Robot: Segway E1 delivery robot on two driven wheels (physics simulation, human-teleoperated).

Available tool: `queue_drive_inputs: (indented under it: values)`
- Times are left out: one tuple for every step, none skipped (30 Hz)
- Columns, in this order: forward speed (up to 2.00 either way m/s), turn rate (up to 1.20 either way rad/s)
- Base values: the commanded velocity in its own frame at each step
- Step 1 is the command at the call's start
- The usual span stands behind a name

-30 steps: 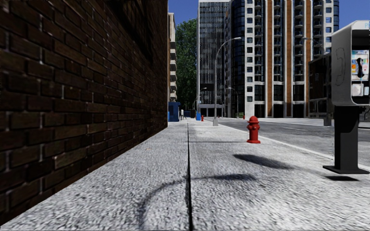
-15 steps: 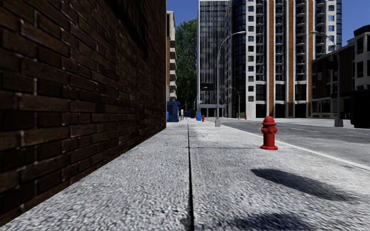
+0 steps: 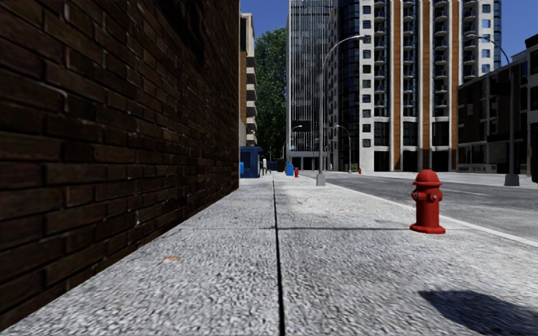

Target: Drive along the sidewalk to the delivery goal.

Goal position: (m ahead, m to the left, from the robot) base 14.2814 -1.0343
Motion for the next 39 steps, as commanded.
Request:
queue_drive_inputs:
  values:
    - [2.00,0.00]
    - [2.00,0.00]
    - [2.00,0.00]
    - [2.00,0.00]
    - [2.00,0.00]
    - [2.00,0.00]
    - [2.00,0.00]
    - [2.00,0.00]
    - [2.00,0.00]
    - [2.00,0.00]
    - [2.00,0.00]
    - [2.00,0.00]
    - [2.00,0.00]
    - [2.00,0.00]
    - [2.00,0.00]
    - [2.00,0.00]
    - [2.00,0.00]
    - [2.00,0.00]
    - [2.00,0.00]
    - [2.00,0.00]
    - [2.00,0.00]
    - [2.00,0.00]
    - [2.00,0.00]
    - [2.00,0.00]
    - [2.00,0.00]
    - [2.00,0.00]
    - [2.00,0.00]
    - [2.00,0.00]
    - [2.00,0.00]
    - [2.00,0.00]
    - [2.00,0.00]
    - [2.00,0.00]
    - [2.00,0.00]
    - [2.00,0.00]
    - [2.00,-0.02]
    - [2.00,-0.02]
    - [2.00,-0.10]
    - [2.00,-0.18]
    - [2.00,-0.22]
